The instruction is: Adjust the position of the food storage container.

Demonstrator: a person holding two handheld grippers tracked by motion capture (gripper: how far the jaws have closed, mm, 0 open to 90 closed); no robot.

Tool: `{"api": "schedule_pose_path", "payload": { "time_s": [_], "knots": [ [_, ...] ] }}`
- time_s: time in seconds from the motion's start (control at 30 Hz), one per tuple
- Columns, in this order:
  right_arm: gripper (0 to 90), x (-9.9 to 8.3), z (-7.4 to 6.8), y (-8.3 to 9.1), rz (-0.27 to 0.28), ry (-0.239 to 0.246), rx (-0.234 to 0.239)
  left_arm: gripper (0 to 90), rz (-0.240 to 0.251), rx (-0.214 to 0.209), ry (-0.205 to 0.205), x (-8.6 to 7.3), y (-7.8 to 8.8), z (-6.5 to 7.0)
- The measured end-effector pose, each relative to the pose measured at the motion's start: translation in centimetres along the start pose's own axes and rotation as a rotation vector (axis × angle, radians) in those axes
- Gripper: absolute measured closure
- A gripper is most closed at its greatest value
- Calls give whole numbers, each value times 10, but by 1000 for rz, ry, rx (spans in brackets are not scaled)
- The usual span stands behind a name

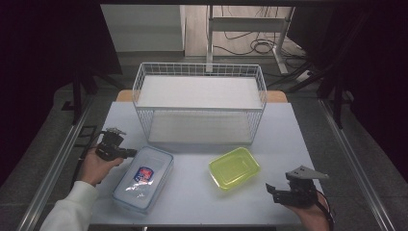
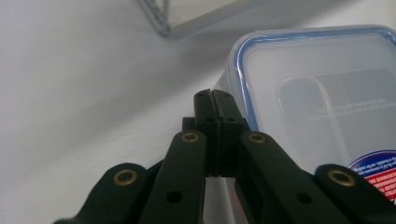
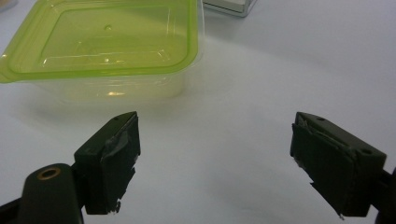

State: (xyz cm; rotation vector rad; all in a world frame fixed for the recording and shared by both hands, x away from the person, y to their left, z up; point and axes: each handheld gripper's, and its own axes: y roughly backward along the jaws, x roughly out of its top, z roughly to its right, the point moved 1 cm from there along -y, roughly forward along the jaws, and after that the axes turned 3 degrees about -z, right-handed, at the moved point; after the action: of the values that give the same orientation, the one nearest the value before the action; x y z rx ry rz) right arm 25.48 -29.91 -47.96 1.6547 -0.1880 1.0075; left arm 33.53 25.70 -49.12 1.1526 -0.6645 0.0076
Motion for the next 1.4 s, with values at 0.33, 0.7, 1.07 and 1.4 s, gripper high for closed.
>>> {"api": "schedule_pose_path", "payload": {
  "time_s": [0.33,0.7,1.07,1.4],
  "knots": [
    [163,0,-1,-2,-8,5,4,900,-20,-47,-52,14,-17,29],
    [163,-2,-1,-2,-14,6,3,900,7,-61,-82,18,-18,39],
    [163,-2,-1,-1,-13,7,-5,900,107,-94,-107,-7,47,50],
    [163,-1,-4,-3,-21,10,-6,900,65,-173,-176,-51,76,99]
  ]
}}
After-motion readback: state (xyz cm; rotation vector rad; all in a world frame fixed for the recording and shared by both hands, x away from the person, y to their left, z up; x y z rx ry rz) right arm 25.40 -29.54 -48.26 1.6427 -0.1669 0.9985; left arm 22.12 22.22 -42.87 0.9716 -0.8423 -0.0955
